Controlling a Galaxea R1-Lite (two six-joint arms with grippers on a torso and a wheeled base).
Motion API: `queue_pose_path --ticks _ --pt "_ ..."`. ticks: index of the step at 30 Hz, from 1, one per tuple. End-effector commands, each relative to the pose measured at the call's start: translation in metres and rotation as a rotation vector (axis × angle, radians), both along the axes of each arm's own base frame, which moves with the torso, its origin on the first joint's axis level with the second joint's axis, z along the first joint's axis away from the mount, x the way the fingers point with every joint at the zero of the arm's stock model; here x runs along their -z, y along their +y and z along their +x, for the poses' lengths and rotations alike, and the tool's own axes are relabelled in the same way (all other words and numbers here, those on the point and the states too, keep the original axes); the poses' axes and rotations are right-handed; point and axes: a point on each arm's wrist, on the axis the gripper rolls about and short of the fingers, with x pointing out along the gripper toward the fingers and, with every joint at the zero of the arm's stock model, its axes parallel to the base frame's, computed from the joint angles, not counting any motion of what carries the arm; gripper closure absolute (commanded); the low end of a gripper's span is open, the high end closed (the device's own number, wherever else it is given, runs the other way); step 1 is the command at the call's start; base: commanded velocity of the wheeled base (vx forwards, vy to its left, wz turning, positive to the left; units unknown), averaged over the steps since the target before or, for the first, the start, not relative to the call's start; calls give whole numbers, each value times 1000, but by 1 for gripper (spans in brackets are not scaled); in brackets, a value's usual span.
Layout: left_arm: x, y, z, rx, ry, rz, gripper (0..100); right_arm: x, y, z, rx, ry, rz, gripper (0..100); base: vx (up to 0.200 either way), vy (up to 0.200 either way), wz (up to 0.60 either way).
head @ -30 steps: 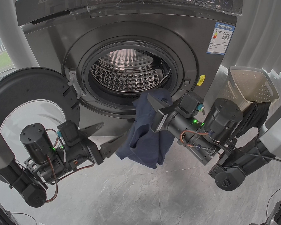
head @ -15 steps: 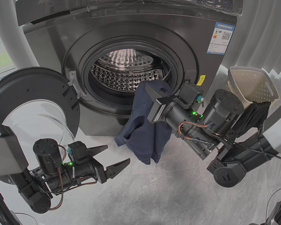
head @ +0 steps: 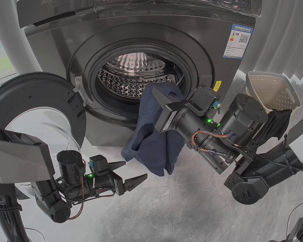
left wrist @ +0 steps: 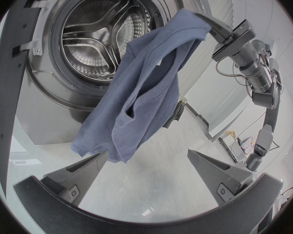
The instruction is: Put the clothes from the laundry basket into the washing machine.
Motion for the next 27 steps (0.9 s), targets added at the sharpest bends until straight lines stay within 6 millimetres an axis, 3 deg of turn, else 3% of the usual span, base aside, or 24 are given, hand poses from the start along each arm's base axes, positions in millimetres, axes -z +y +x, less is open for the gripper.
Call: queue_pose_path --ticks 1,14,27 --pt "16 -5 15 -5 18 7 0 -2 4 -5 -18 -5 5 100 0 0 0" --pt "40 -18 52 -16 -11 -3 0 0 8 -11 -36 -1 1 100 0 0 0" --pt "38 -27 69 -11 -65 -31 0 0 8 -11 -36 -4 4 100 0 0 0"
